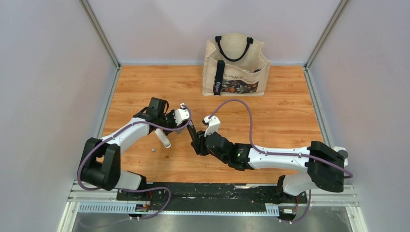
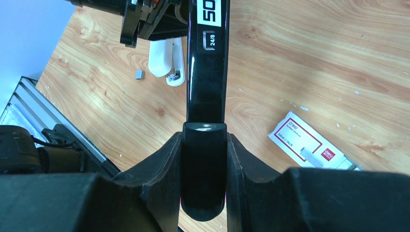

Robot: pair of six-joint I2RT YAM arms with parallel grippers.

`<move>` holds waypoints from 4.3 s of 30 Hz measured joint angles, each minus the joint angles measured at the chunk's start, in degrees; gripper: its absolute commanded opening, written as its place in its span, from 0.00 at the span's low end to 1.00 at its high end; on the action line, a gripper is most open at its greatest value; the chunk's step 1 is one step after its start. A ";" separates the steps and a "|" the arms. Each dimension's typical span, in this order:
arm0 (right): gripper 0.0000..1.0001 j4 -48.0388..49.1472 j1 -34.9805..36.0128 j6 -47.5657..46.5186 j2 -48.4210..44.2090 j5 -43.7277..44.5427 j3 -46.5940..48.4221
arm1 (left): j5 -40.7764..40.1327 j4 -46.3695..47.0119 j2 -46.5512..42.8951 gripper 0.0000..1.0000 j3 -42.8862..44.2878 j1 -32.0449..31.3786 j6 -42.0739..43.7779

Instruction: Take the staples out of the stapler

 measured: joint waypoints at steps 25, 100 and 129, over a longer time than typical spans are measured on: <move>0.02 -1.49 2.97 1.86 -7.04 2.34 -4.96 | -5.03 4.94 -5.53 0.20 -2.97 -3.26 17.99; 0.65 2.36 -23.71 -18.16 23.02 -19.76 20.90 | -7.34 -18.08 3.39 0.38 8.44 -2.56 22.75; 0.64 9.29 -25.97 -16.09 9.31 -18.18 4.79 | -4.90 -30.71 10.86 0.34 7.91 -3.34 63.58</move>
